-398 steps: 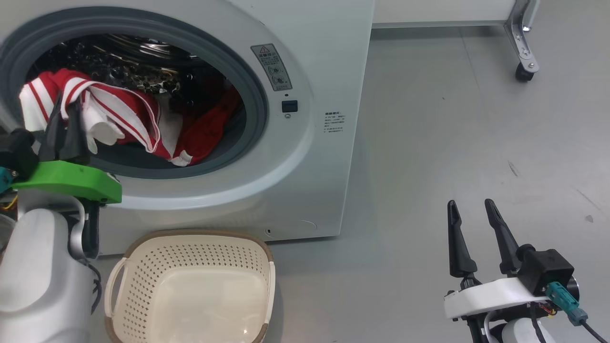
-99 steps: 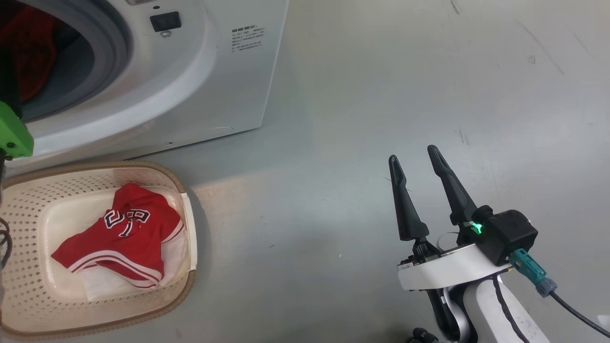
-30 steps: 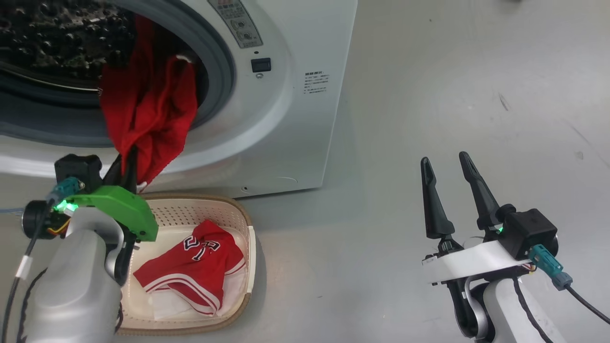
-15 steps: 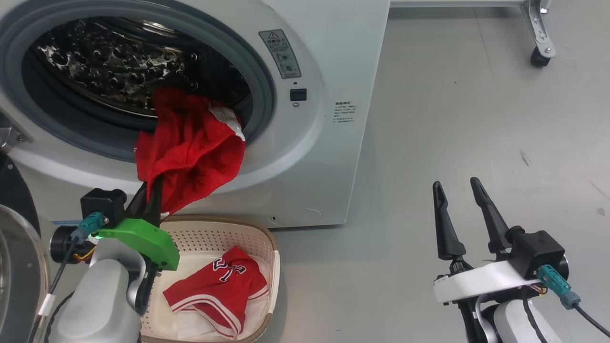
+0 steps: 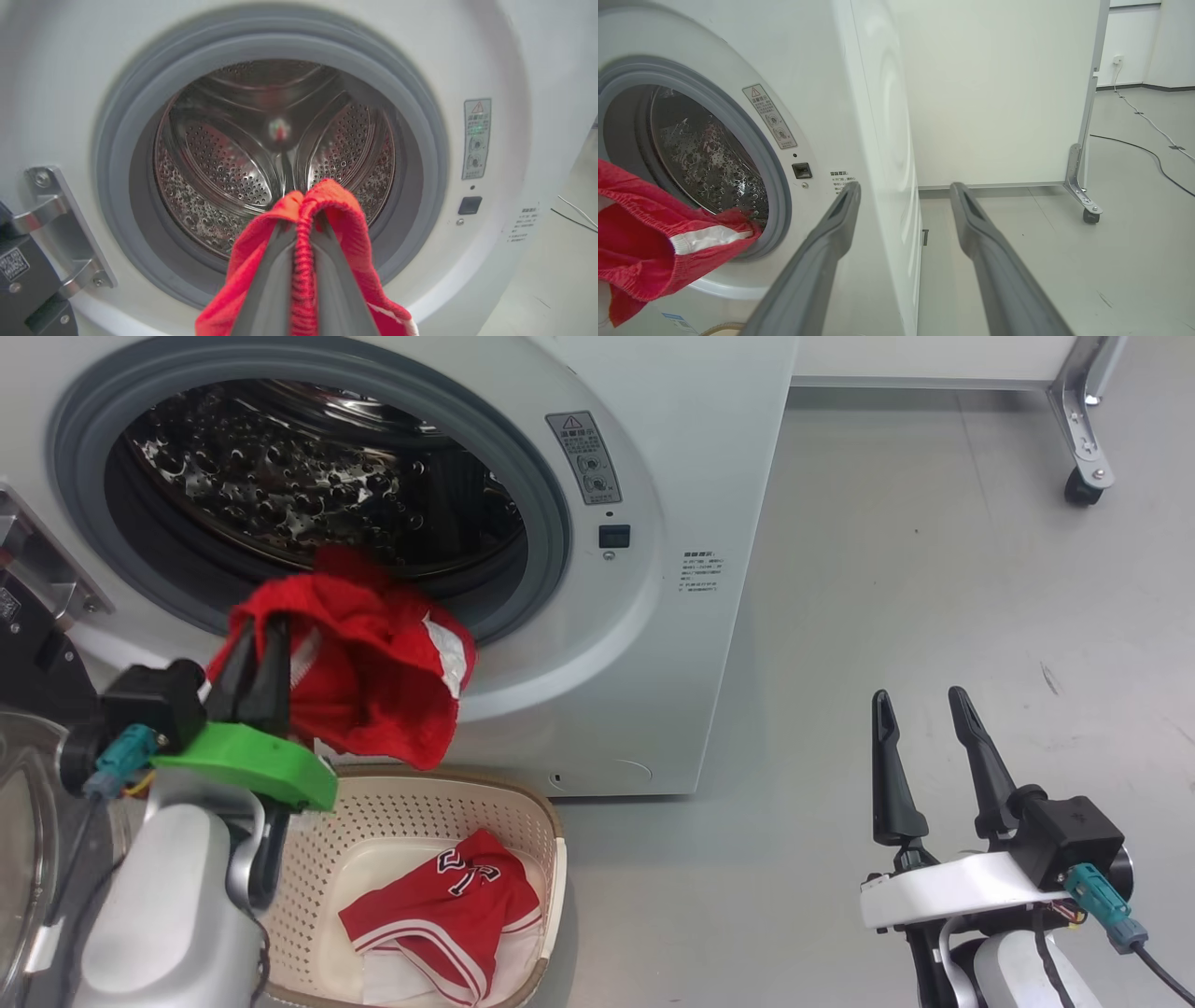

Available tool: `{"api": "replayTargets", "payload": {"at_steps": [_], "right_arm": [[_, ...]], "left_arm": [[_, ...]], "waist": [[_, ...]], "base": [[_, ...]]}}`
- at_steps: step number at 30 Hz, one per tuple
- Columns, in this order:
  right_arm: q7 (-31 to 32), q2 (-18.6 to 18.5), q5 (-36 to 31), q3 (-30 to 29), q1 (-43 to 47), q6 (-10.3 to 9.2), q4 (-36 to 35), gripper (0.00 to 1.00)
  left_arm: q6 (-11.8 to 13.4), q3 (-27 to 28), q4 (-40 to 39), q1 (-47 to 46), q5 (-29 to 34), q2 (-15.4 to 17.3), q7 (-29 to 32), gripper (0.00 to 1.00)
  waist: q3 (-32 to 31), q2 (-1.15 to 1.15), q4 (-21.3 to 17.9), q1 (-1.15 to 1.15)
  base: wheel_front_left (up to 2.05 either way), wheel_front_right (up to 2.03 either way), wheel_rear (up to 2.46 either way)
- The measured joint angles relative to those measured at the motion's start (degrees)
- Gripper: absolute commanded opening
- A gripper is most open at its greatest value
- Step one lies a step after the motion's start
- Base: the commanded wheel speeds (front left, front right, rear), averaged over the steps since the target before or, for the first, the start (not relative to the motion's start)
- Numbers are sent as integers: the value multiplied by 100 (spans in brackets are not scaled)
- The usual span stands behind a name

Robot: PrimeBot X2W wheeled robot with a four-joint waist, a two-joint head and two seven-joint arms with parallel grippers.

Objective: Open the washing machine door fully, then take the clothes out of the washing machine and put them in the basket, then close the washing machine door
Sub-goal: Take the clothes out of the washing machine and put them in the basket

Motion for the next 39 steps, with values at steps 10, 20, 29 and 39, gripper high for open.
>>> {"api": "replayTargets", "payload": {"at_steps": [10,20,29,39], "right_arm": [[0,0,4,-3,16,0,-75,100],[0,1,4,11,109,-1,-120,100],[0,4,4,44,110,-4,-138,100],[1,12,-5,178,92,1,-232,100]], "left_arm": [[-1,268,-1027,192,57,5,-18,0],[0,486,-1606,515,209,-27,-18,0],[0,201,-1184,1131,300,-26,-24,0],[0,44,-710,1374,311,55,237,0]], "waist": [[-4,0,9,0],[55,0,-23,0],[127,0,-41,0],[332,0,-133,0]], "base": [[0,0,0],[0,0,0],[0,0,0],[0,0,0]]}}
